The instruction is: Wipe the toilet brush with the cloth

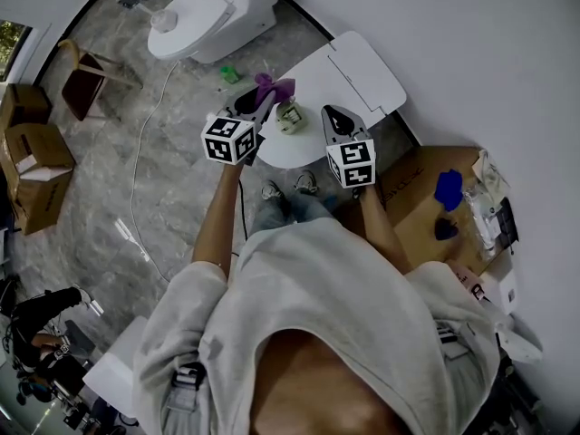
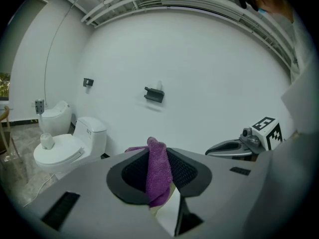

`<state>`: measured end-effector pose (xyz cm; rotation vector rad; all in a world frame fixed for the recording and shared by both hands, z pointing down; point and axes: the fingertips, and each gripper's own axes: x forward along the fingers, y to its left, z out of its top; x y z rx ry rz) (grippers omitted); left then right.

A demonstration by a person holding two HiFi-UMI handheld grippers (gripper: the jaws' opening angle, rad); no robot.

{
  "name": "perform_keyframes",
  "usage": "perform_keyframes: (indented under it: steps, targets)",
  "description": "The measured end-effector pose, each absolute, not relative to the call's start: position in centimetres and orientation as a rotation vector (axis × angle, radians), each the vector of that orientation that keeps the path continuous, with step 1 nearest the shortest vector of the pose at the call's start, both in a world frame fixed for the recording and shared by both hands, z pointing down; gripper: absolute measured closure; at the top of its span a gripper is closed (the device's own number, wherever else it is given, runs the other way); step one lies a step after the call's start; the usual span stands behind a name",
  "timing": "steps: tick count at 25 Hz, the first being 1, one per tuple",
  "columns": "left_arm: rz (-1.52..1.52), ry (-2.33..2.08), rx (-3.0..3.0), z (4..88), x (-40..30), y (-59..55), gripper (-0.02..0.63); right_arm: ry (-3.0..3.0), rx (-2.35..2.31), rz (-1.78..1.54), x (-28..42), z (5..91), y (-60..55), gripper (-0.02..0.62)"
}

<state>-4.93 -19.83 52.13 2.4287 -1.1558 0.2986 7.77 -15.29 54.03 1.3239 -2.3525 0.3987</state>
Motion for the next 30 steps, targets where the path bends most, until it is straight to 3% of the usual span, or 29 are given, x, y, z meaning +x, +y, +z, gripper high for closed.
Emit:
perform_keyframes:
  steps: [30]
  targets:
    - [0.474, -0.934, 2.146, 70.4, -6.1, -17.7, 0.5, -2.115, 1.325, 0.507, 10.2, 61.1, -15.7, 0.565]
